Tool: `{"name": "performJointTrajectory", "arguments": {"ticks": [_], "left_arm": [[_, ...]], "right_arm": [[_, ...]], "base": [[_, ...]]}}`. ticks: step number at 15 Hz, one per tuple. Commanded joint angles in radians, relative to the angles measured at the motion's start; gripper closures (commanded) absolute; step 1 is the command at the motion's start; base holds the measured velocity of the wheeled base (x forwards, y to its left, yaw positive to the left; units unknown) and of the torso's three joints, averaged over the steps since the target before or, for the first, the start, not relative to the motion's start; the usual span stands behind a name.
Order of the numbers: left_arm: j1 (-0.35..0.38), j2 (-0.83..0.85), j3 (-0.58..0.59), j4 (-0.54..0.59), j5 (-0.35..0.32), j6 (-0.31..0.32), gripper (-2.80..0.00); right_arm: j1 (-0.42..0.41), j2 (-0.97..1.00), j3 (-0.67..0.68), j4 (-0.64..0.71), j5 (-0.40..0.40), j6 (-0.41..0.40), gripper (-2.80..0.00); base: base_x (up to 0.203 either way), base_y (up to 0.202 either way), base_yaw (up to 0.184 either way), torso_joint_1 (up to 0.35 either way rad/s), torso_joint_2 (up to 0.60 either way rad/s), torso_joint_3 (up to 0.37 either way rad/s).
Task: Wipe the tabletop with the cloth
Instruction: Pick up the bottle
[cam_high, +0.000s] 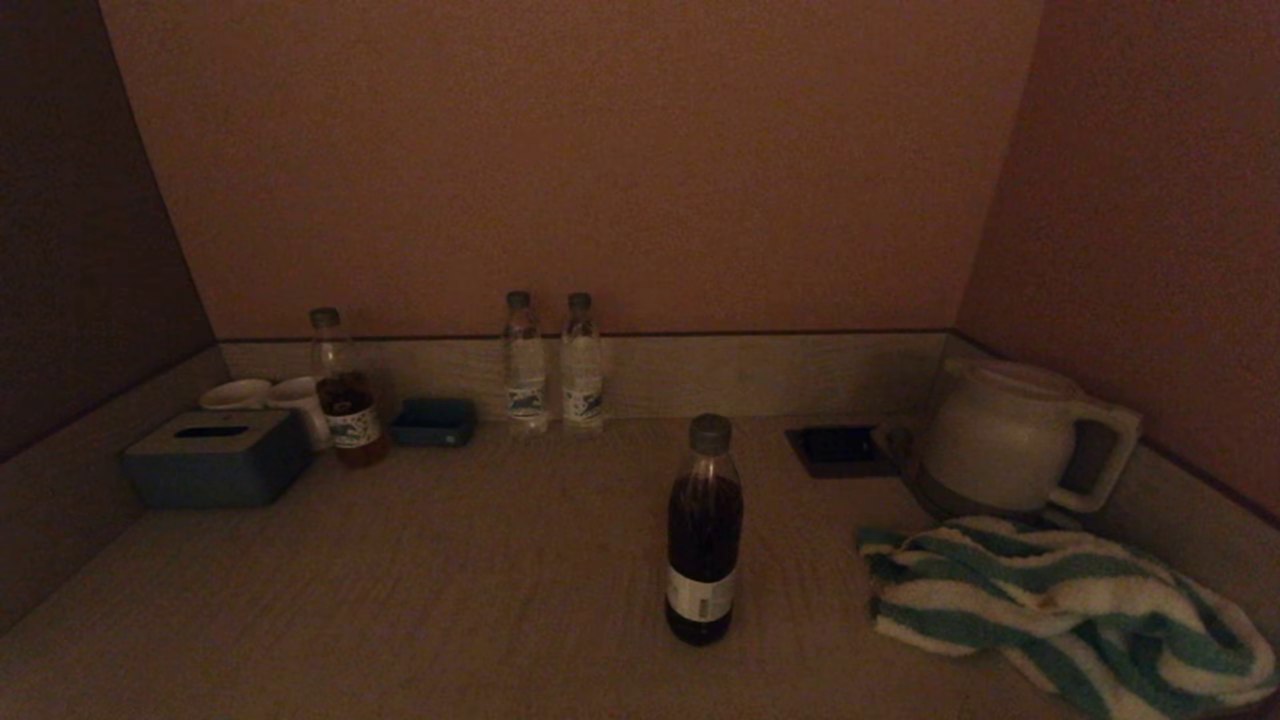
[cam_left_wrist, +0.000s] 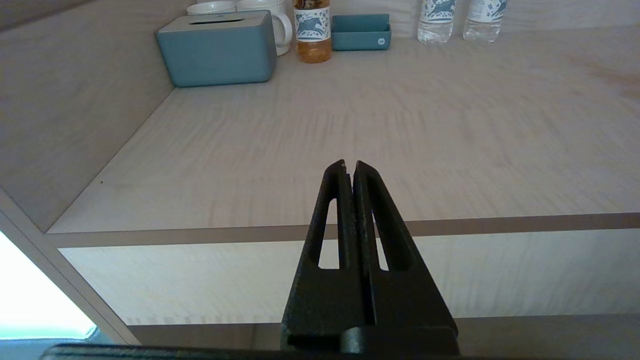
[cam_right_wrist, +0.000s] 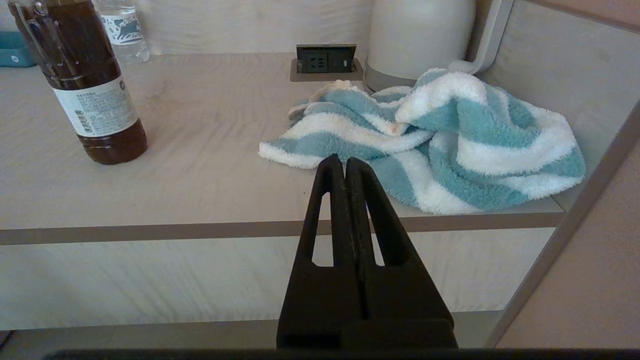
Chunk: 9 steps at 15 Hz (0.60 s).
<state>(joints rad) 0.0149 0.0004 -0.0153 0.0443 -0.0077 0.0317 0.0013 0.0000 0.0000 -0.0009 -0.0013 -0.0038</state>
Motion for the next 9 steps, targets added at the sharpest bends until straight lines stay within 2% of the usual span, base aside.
{"name": "performJointTrajectory", "arguments": {"ticks": [1,9], "left_arm": [[0.000,0.001,0.000,0.000,0.000,0.001,0.00],[0.000,0.000,0.000,0.000,0.000,0.001,0.00]], "right_arm": [[0.000,0.000,0.000,-0.001,0.000,-0.001,0.00],[0.000,0.000,0.000,-0.002,0.003,-0.008,0.00]], "base": [[0.000,0.000,0.000,0.000,0.00,0.000],[0.000,0.000,0.000,0.000,0.00,0.000]]}}
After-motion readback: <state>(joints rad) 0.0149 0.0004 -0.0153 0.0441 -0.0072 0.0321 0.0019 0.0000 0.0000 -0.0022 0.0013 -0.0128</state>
